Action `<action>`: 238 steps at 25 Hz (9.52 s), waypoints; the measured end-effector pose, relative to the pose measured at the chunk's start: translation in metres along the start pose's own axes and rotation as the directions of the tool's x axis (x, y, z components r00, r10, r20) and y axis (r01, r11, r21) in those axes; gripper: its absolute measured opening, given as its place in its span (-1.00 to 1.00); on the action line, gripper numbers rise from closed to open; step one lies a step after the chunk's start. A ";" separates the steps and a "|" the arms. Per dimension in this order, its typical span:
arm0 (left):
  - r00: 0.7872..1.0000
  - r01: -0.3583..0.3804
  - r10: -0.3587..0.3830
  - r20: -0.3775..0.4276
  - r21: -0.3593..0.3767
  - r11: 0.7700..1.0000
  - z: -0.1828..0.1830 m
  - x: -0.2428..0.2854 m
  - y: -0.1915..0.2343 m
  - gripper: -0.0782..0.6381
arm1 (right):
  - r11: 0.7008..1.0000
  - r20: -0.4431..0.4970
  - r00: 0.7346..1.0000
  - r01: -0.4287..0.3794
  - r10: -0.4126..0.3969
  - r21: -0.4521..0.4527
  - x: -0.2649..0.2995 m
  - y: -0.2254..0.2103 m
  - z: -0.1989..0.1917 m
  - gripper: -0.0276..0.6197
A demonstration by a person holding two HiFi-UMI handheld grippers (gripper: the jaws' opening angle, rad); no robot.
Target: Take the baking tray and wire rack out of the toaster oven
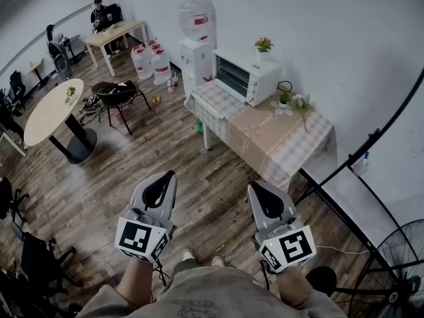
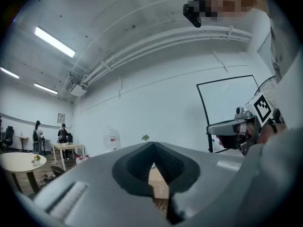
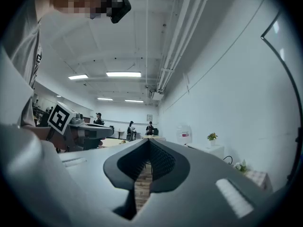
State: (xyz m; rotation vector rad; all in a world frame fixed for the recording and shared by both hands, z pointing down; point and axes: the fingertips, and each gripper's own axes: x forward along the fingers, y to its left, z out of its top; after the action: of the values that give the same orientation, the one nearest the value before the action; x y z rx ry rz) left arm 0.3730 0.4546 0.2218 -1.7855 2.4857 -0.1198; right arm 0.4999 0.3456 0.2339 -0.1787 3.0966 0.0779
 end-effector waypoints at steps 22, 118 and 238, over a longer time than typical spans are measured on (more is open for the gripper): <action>0.999 -0.025 0.031 0.025 -0.222 0.975 -0.013 -0.001 -0.009 -0.76 | 0.893 0.078 0.995 0.026 -0.068 0.449 -0.019 -0.039 -0.024 -0.82; 0.900 0.128 -0.428 0.075 -0.987 0.096 -0.278 0.752 0.367 -0.33 | 0.103 -0.200 0.773 0.323 -0.602 0.941 0.581 -0.452 -0.298 -0.40; 0.609 -0.042 -0.793 -0.013 -0.999 -0.015 -0.396 0.684 0.355 -0.60 | -0.384 -0.397 0.324 0.107 -0.859 0.917 0.544 -0.307 -0.400 -0.73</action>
State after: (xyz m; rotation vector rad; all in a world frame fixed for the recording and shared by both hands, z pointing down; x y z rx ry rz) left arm -0.2227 -0.0740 0.5640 -3.5701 2.1158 1.7223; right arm -0.0185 -0.0418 0.5958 -1.3323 1.1872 -1.6620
